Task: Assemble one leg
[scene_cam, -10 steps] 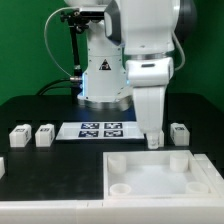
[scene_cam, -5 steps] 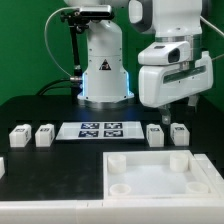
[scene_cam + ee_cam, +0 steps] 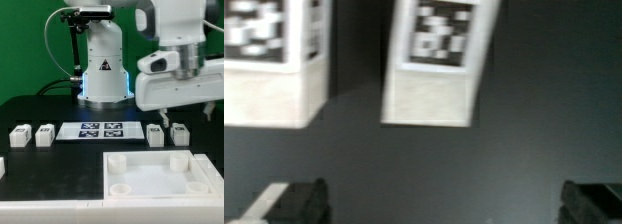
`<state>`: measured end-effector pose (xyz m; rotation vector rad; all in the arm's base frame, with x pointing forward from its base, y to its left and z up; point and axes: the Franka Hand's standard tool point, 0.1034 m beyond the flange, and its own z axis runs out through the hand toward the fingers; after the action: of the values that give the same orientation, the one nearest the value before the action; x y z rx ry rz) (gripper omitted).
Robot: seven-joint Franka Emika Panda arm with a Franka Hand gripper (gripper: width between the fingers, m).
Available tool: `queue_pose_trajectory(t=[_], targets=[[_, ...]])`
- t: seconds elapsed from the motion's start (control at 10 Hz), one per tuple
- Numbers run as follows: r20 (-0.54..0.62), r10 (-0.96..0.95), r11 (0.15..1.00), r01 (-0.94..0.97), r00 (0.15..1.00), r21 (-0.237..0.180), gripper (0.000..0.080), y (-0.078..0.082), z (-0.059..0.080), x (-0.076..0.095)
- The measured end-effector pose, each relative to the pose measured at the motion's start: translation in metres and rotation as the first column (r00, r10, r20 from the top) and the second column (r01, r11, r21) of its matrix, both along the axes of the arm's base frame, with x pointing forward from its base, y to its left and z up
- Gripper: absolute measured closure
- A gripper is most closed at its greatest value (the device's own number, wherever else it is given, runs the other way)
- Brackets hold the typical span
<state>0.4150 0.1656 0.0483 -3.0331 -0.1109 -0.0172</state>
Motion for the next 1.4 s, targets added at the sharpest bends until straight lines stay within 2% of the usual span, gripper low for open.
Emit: queue_pose_trajectory(t=[0.3, 0.4, 0.5, 0.6, 0.8, 0.9, 1.0, 1.2, 1.3, 1.4], targets=[[-0.067, 0.004, 1.0, -0.005, 0.998, -0.009, 0.015, -0.002, -0.013, -0.006], [-0.204, 0.008, 0.999, -0.014, 0.979, -0.03, 0.015, -0.004, -0.014, -0.012], [-0.269, 0.006, 0.999, -0.016, 0.963, -0.035, 0.015, -0.002, -0.013, -0.006], [-0.394, 0.004, 0.998, -0.026, 0.919, -0.049, 0.015, -0.004, -0.011, -0.013], [-0.543, 0.014, 0.997, -0.05, 0.839, -0.052, 0.015, 0.001, -0.009, -0.007], [-0.619, 0.044, 0.996, -0.083, 0.784, -0.035, 0.015, -0.002, -0.008, -0.008], [-0.656, 0.073, 0.994, -0.106, 0.751, -0.01, 0.015, -0.007, -0.01, -0.004], [-0.673, 0.069, 0.995, -0.103, 0.736, -0.011, 0.015, -0.006, -0.012, -0.003], [-0.679, 0.05, 0.996, -0.091, 0.732, -0.025, 0.015, -0.005, -0.013, -0.005], [-0.699, -0.013, 0.996, -0.052, 0.715, -0.071, 0.015, -0.003, -0.018, -0.012]])
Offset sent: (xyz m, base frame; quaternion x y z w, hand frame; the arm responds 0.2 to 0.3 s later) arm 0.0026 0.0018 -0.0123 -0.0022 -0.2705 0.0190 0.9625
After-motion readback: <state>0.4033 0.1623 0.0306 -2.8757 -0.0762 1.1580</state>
